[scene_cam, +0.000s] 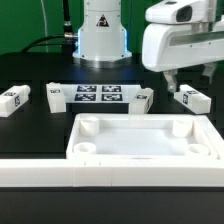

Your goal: Assemble desk

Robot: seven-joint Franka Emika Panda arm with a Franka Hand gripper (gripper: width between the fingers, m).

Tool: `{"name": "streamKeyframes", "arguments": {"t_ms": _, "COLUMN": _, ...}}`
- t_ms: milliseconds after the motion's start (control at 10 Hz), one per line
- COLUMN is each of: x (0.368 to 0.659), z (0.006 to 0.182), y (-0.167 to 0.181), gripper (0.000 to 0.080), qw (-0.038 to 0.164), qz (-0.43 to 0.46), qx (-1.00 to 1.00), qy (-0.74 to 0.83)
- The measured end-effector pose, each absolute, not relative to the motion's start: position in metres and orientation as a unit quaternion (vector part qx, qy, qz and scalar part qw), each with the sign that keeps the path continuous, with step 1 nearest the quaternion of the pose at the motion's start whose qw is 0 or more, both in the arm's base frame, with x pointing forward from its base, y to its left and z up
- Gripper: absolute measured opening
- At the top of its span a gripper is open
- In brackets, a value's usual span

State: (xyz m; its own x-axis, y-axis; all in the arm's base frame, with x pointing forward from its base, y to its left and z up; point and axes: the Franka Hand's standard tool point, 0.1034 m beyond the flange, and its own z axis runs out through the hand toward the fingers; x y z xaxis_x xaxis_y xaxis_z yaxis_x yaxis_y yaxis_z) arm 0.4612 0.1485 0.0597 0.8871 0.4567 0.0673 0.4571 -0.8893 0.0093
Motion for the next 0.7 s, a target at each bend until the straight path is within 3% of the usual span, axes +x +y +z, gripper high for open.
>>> {"name": "streamKeyframes", "arguments": {"t_ms": 400, "x": 0.46, "z": 0.055, "y": 0.155, "gripper": 0.0649, "qw": 0.006, "qz": -0.017, "qx": -0.975, "qy": -0.22}}
{"name": "streamKeyframes", "arguments": {"t_ms": 500, "x": 0.454, "z": 0.054, "y": 0.153, "gripper": 0.0649, "qw": 0.001, "qz": 0.005, "qx": -0.978, "qy": -0.21}}
{"name": "streamKeyframes", "arguments": {"t_ms": 700, "x": 0.438, "z": 0.056, "y": 0.158, "gripper": 0.0649, "qw": -0.029, "qz": 0.083, "qx": -0.983, "qy": -0.159}}
